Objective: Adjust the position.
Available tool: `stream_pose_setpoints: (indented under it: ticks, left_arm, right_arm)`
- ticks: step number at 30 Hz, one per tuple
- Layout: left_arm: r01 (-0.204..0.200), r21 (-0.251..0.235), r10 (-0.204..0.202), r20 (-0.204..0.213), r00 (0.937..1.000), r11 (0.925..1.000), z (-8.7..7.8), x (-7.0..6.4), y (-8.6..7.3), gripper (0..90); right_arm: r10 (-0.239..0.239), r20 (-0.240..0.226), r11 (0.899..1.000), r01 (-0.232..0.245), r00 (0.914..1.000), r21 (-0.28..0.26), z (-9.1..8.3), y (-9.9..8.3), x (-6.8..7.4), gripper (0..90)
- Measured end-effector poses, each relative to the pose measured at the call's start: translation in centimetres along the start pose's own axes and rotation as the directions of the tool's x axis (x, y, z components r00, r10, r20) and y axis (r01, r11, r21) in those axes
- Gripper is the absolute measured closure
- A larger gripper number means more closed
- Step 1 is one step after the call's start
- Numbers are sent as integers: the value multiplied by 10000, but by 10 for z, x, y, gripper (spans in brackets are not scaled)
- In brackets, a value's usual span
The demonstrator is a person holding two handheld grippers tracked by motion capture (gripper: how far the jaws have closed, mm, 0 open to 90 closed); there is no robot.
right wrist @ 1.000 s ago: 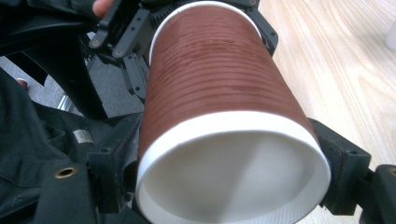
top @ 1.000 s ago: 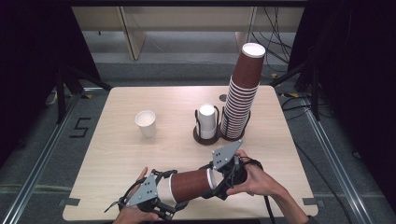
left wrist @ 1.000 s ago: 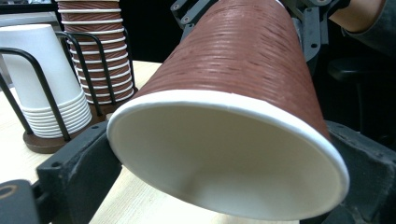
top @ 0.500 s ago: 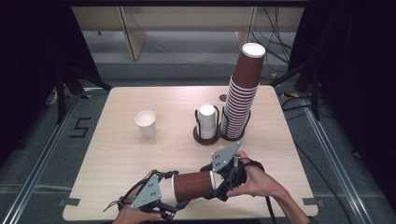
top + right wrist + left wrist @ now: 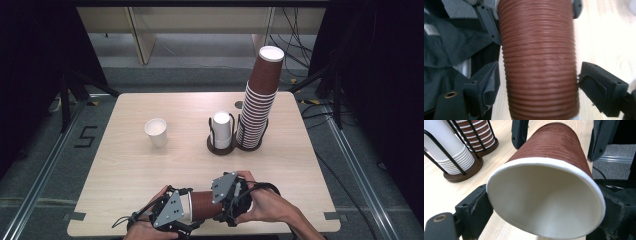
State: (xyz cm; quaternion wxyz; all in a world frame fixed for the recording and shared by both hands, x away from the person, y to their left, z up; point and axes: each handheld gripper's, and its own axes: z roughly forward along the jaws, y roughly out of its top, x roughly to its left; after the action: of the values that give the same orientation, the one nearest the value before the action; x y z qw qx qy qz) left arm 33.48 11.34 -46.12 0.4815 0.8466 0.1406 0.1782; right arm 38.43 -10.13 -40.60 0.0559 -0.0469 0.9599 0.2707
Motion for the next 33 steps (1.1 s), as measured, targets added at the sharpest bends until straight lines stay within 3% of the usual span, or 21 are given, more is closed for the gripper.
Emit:
stream_pose_setpoints:
  ticks: [1, 4, 5, 8, 11, 14, 16, 18, 19, 20, 21, 22, 24, 25, 26, 28, 29, 31, 32, 33]
  left_arm:
    - [-20, 34, 20, 19, 10000, 10000, 0, 0, 0, 105]
    - [-36, 105, 36, 55, 10000, 9999, 0, 0, 1, 105]
    - [-89, 107, 88, 41, 10000, 9999, -1, 0, 1, 105]
    - [-64, 138, 63, 66, 10000, 9999, -2, 0, 2, 105]
    - [-59, 142, 58, 121, 9999, 9999, -2, -1, 3, 105]
    - [-98, 137, 93, 373, 9993, 9999, -2, 0, 2, 100]
    - [342, -244, -333, 371, 9988, 9991, -2, 2, 0, 77]
    - [964, -811, -924, 516, 9944, 9920, -2, 5, -3, 52]
    - [1029, -959, -987, 477, 9940, 9901, -3, 6, -3, 54]
    - [1273, -1317, -1210, 548, 9911, 9831, -4, 8, -4, 54]
    - [1546, -1542, -1466, 622, 9872, 9759, -4, 8, -5, 52]
    - [1859, -1897, -1746, 749, 9818, 9641, -3, 9, -6, 51]
    - [2291, -2213, -2141, 900, 9727, 9479, -2, 10, -8, 53]
    - [2370, -2325, -2207, 940, 9708, 9433, -2, 11, -8, 53]
    - [2613, -2479, -2433, 1013, 9646, 9329, -2, 11, -9, 52]
    - [2780, -2629, -2597, 1030, 9602, 9239, -3, 13, -10, 51]
    - [2954, -2886, -2756, 1081, 9552, 9107, -4, 13, -10, 51]
    - [3478, -3279, -3189, 1400, 9374, 8784, -3, 14, -12, 48]
    - [3598, -3506, -3291, 1458, 9330, 8646, -2, 14, -12, 49]
    - [3683, -3504, -3415, 1379, 9297, 8611, -3, 14, -12, 49]
  right_arm:
    - [-198, 93, 9997, 197, 9998, 139, 1, 1, 0, 180]
    - [-133, 152, 9989, 126, 9998, 458, 6, 2, 2, 178]
    - [-428, 71, 9985, 426, 9991, 352, 9, 3, 0, 175]
    - [-566, 40, 9977, 564, 9984, 377, 13, 3, -1, 168]
    - [-142, -75, 9987, 145, 9999, 479, 18, 0, -1, 172]
    - [-385, -296, 9984, 396, 9988, 398, 22, -1, -2, 219]
    - [-597, -495, 9981, 604, 9970, 128, 23, -3, -5, 218]
    - [-329, -579, 9990, 311, 9978, -332, 20, -6, -7, 214]
    - [-253, -733, 9981, 211, 9970, -576, 18, -8, -9, 215]
    - [240, -791, 9980, -285, 9966, -563, 16, -11, -9, 216]
    - [-140, -884, 9936, 39, 9960, -1130, 14, -14, -13, 216]
    - [-30, -985, 9913, -100, 9951, -1316, 13, -17, -15, 216]
    - [82, -1072, 9842, -270, 9942, -1752, 11, -22, -18, 216]
    - [261, -1174, 9797, -487, 9927, -1943, 10, -24, -18, 216]
    - [399, -1359, 9754, -681, 9899, -2095, 9, -25, -18, 216]
    - [471, -1399, 9680, -797, 9890, -2378, 9, -27, -20, 216]
    - [526, -1437, 9644, -876, 9882, -2496, 8, -27, -20, 216]
    - [653, -1542, 9534, -1073, 9859, -2820, 6, -28, -22, 216]
    - [678, -1556, 9476, -1124, 9855, -2989, 6, -28, -23, 216]
    - [742, -1573, 9440, -1202, 9848, -3072, 5, -29, -24, 215]
